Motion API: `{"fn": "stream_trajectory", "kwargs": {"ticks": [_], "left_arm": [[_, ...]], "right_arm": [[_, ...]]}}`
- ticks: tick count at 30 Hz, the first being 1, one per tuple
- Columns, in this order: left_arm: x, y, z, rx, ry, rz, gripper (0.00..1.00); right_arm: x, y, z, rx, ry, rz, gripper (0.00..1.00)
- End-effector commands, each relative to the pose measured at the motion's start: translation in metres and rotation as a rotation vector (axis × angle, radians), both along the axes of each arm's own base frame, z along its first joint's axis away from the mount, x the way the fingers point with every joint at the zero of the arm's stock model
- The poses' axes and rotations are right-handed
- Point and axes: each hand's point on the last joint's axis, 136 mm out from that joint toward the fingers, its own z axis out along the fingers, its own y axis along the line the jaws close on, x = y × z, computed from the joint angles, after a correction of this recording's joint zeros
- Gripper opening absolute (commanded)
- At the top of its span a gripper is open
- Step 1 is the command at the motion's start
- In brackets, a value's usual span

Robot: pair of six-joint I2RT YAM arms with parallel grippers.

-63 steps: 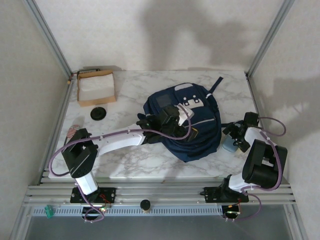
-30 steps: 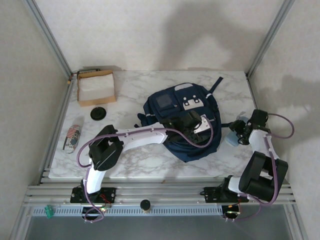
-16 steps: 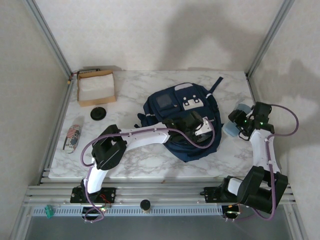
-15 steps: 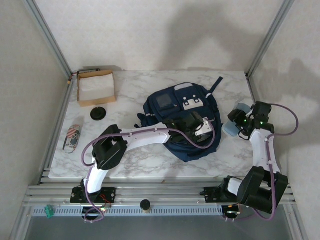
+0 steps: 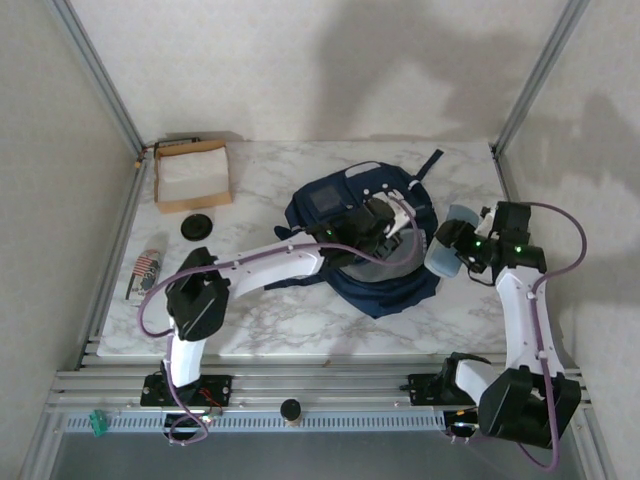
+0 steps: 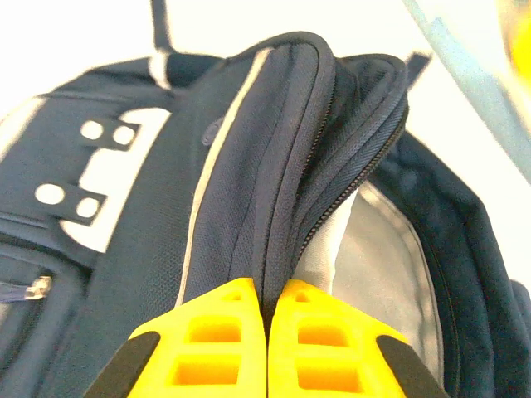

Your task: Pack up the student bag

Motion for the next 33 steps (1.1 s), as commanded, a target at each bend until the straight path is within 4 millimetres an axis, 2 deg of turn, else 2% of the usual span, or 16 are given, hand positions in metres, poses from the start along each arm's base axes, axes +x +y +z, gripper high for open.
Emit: {"fn": "stream_trajectory", "kwargs": {"ticks": [1,5,7,10,12,15,17,19,22,23,25,27,29,31,33], "left_arm": [[0.024,0.013,0.075,-0.226,-0.065,0.156,0.00],[0.025,0.019,0.103,-0.352,-0.055,0.217,0.00],[0.021,0.014,0.114,-0.402,-0.043,0.195,0.00],[0.018,0.006,0.122,-0.452,-0.011,0.174,0.00],[0.023,0.003,0.125,-0.471,0.000,0.196,0.00],[0.025,-0.001,0.127,-0.482,0.027,0.215,0.00],[0.024,-0.002,0.128,-0.498,0.028,0.208,0.00],[0.025,0.000,0.129,-0.498,0.021,0.220,0.00],[0.024,0.005,0.131,-0.475,0.012,0.229,0.00],[0.025,0.007,0.131,-0.471,0.008,0.239,0.00],[0.025,0.008,0.131,-0.465,0.003,0.239,0.00],[0.025,0.006,0.127,-0.463,0.009,0.238,0.00],[0.024,0.002,0.126,-0.470,0.025,0.221,0.00],[0.022,-0.003,0.124,-0.483,0.044,0.203,0.00],[0.022,-0.005,0.124,-0.487,0.055,0.203,0.00]], "right_arm": [[-0.013,0.028,-0.012,0.068,0.045,0.062,0.67],[-0.006,0.059,-0.023,0.111,0.046,0.094,0.67],[0.003,0.073,-0.028,0.126,0.040,0.107,0.68],[0.022,0.100,-0.032,0.181,0.039,0.128,0.69],[0.027,0.118,-0.042,0.197,0.074,0.141,0.71],[0.037,0.131,-0.042,0.225,0.029,0.090,0.83],[0.051,0.137,-0.043,0.262,0.010,0.077,0.86],[0.065,0.139,-0.045,0.250,0.003,0.078,0.99],[0.061,0.134,-0.039,0.204,-0.014,0.097,0.99],[0.056,0.129,-0.039,0.189,-0.015,0.092,0.98],[0.040,0.123,-0.043,0.217,-0.003,0.097,0.88],[0.023,0.122,-0.055,0.269,0.037,0.112,0.76],[0.014,0.126,-0.064,0.290,0.042,0.140,0.67],[0.009,0.133,-0.078,0.304,0.083,0.178,0.62],[0.014,0.135,-0.090,0.288,0.112,0.187,0.57]]}}
